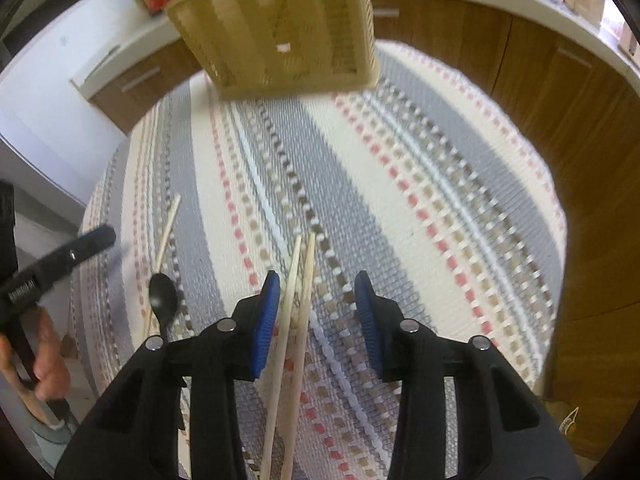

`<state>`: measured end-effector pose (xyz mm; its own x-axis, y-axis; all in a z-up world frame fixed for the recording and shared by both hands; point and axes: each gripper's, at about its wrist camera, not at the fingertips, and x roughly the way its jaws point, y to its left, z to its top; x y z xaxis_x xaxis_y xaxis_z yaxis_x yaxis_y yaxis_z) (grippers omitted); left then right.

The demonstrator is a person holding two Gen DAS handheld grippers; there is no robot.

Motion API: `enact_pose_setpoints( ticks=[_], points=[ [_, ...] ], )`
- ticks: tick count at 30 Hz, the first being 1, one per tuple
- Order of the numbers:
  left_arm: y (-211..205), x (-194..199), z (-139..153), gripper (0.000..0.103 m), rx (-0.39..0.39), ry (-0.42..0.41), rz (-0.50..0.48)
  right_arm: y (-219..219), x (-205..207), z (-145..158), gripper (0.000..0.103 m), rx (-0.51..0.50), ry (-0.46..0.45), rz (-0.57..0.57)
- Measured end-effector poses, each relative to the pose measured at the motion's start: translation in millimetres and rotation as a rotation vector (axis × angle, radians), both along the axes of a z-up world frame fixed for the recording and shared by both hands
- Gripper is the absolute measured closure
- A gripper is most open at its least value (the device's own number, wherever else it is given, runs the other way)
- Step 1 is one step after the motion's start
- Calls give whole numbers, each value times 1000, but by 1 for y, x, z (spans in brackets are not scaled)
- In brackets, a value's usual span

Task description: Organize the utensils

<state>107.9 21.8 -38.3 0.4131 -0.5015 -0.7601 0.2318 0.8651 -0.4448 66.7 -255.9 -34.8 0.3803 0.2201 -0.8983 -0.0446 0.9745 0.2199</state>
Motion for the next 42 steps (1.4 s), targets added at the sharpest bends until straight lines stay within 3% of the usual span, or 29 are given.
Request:
enact_pose_setpoints(
  ticks=[4, 9, 11, 15, 18, 22, 26, 27, 28, 33, 38, 42],
  points=[
    [-13, 22, -3, 52, 27, 60, -18, 2, 14, -14, 81, 29, 81, 25],
    [-32, 40, -4, 57, 51, 96, -33, 9, 22, -18, 83, -31, 113, 45],
    [-39, 46, -7, 62, 74, 111, -48, 11, 23, -18, 84, -44, 113, 48],
    [-50, 53, -16, 84, 112, 151, -77, 15, 28, -21, 87, -63, 118, 52],
    [-55, 57, -22, 84, 139, 172, -83, 18, 31, -21, 87, -76, 124, 59],
    [-60, 63, -23, 84, 153, 168, -67, 26, 42, -22, 87, -100, 132, 67],
    [-72, 65, -22, 84, 226, 137, -71, 37, 45, -24, 90, -143, 127, 86],
    [-74, 66, -21, 88, 238, 134, -70, 41, 46, -23, 92, -145, 126, 90],
    [-75, 65, -21, 99, 247, 129, -66, 43, 46, -23, 95, -142, 126, 101],
    [-61, 63, -24, 103, 174, 109, -39, 50, 42, -26, 99, -205, 94, 119],
    [-50, 53, -16, 103, 151, 54, -36, 44, 44, -26, 100, -183, 91, 105],
    [-48, 48, -11, 103, 181, 21, -48, 37, 50, -26, 100, -163, 101, 94]
  ],
)
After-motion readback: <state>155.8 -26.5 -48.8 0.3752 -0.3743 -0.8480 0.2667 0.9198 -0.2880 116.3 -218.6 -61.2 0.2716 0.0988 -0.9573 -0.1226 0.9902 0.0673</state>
